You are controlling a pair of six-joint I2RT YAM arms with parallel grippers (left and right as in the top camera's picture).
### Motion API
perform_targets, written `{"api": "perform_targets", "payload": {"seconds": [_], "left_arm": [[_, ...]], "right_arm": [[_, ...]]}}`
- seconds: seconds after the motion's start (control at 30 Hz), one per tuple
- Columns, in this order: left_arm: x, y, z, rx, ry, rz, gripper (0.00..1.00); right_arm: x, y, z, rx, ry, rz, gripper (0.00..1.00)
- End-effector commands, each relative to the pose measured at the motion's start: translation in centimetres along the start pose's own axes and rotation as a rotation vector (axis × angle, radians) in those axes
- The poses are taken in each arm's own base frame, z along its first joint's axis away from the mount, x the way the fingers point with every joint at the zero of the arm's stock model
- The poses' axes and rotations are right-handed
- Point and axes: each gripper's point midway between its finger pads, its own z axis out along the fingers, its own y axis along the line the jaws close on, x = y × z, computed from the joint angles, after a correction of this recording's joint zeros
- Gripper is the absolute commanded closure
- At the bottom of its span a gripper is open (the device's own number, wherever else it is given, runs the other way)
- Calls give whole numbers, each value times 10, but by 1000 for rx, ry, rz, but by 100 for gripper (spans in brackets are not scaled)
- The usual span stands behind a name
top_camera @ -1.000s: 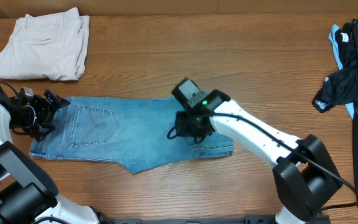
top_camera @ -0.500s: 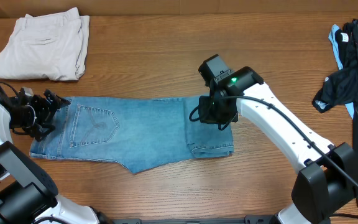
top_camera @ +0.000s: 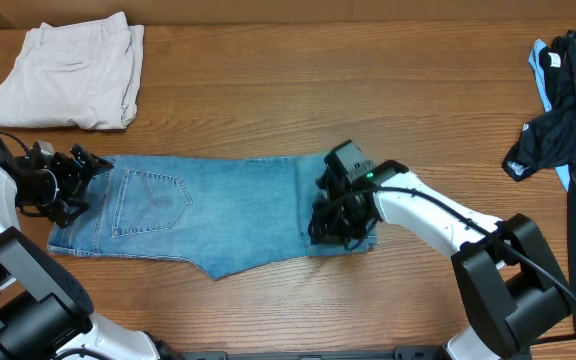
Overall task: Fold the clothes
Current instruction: 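Release the leg end and lift the right gripper up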
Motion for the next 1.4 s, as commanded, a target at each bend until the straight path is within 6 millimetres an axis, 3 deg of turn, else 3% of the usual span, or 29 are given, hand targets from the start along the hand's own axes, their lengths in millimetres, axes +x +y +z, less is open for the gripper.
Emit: {"api": "perform_targets", "payload": {"seconds": [0.0, 0.1, 0.2, 0.4, 0.53, 0.67, 0.87, 1.1, 1.23, 1.37], "left_arm": [[1, 0, -2, 2, -3, -8, 0], [2, 0, -2, 2, -2, -8, 0], [2, 0, -2, 1, -1, -8, 0], [2, 0, -2, 1, 0, -9, 0], [2, 0, -2, 1, 0, -9, 0], [2, 0, -2, 1, 0, -9, 0], [4, 0, -2, -1, 6, -12, 0], [4, 0, -2, -1, 6, -12, 0], [4, 0, -2, -1, 6, -12, 0], [4, 0, -2, -1, 6, -12, 0]], "right_arm": [[21, -3, 11, -45, 77, 21, 95], [16, -1, 8, -48, 58, 17, 96], [4, 13, -11, -73, 11, -4, 96], [-31, 53, -87, -107, -192, -128, 94], [-58, 63, -112, -133, -317, -164, 92], [-74, 62, -101, -140, -332, -171, 92], [-97, 47, -49, -154, -255, -144, 93], [-117, 35, -11, -177, -231, -140, 93], [-128, 29, -3, -174, -248, -142, 93], [-137, 23, -13, -175, -279, -131, 94]]}}
